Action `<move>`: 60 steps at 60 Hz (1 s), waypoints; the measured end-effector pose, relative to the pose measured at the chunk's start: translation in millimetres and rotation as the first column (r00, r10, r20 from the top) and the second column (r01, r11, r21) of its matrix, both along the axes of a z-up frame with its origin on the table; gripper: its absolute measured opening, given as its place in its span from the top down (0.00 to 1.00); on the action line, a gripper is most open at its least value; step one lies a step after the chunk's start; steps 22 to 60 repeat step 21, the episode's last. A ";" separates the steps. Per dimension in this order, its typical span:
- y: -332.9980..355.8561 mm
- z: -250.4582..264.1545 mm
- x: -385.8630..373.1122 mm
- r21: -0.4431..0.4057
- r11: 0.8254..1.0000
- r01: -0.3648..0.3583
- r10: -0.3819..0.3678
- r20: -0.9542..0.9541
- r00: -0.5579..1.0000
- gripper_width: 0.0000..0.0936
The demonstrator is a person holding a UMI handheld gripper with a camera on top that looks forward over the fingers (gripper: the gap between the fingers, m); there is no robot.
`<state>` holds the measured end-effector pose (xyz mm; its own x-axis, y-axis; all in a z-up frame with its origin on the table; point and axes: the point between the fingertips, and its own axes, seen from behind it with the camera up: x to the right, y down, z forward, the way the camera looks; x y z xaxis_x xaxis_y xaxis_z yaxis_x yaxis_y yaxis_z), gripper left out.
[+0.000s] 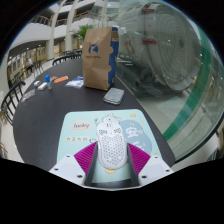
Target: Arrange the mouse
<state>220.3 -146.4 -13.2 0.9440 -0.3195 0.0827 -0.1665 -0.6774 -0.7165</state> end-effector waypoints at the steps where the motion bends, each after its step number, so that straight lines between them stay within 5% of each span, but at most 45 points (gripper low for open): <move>1: 0.1 0.3 0.0 0.001 1.000 0.003 -0.003 -0.007 1.000 0.41; 4: -1.3 1.1 -2.0 0.006 1.000 -0.006 0.006 -0.035 0.999 0.35; 7: -6.3 5.7 -9.6 0.016 0.999 -0.038 0.039 -0.062 0.997 0.12; 9: -10.0 11.3 -12.8 0.030 0.998 -0.051 0.053 -0.070 0.996 0.09; 21: -61.9 62.2 -24.5 0.099 0.991 -0.096 0.097 -0.012 0.995 0.08; 60: -61.9 62.2 -24.5 0.099 0.991 -0.096 0.097 -0.012 0.995 0.08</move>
